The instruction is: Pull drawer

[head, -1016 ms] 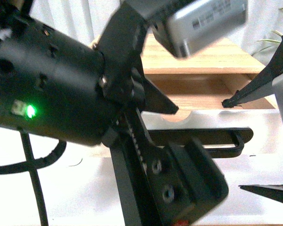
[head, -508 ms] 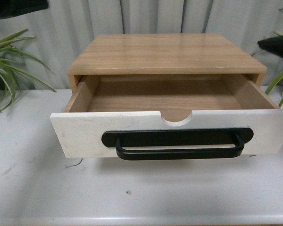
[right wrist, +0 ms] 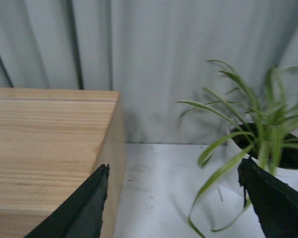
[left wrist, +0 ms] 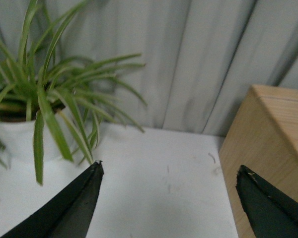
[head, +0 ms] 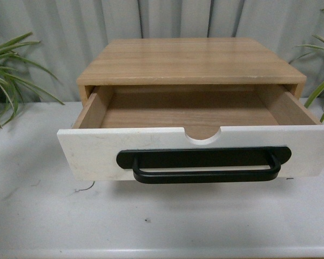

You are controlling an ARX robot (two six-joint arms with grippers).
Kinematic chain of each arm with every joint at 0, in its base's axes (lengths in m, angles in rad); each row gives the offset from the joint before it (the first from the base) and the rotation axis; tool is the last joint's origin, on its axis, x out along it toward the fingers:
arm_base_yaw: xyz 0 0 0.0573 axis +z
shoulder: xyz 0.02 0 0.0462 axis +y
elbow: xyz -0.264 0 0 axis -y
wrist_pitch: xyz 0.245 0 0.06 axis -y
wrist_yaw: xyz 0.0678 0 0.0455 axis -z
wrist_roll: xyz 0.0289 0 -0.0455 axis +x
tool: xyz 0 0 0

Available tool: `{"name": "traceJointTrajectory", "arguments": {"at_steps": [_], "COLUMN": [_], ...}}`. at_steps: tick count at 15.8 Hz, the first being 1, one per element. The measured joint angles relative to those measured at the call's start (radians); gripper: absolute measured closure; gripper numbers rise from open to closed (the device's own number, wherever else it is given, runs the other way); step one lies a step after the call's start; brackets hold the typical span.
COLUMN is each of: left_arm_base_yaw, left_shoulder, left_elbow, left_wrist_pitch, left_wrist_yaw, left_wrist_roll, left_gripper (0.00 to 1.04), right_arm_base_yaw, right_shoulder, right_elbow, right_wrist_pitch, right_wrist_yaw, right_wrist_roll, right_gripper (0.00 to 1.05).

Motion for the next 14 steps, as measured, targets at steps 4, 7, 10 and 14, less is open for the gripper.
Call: {"name": "traceJointTrajectory", "arguments": {"at_steps": [4, 7, 10, 14], "left_arm_base_yaw": [-0.084, -0.121, -0.16, -0.229], "left_shoulder": [-0.144, -0.252, -0.362, -0.486], "left_elbow": [-0.219, -0.336, -0.408, -0.473], "left_wrist_pitch": [0.155, 0.146, 0.119, 0.05], "left_wrist_yaw": [-0.034, -0.088, -0.114, -0.201], "left_wrist_roll": [0.035, 0.035, 0.038, 0.038], "left_gripper": [0.63, 0.95, 1.03, 1.03], "right_arm_base_yaw": [0.026, 0.056, 0.104, 0.105], "right_shoulder": [-0.223, -0.301, -0.413, -0.519], "right_elbow": [-0.2, -0.362, -0.441, -0.525], "right_wrist_pitch": [0.065, 0.072, 0.078, 0.034], "right_wrist_yaw": [0.06, 0.093, 0.133, 0.142], "right_wrist_roll": [0.032, 0.036, 0.038, 0.038], "right_gripper": [0.63, 0.98, 1.03, 1.03]}}
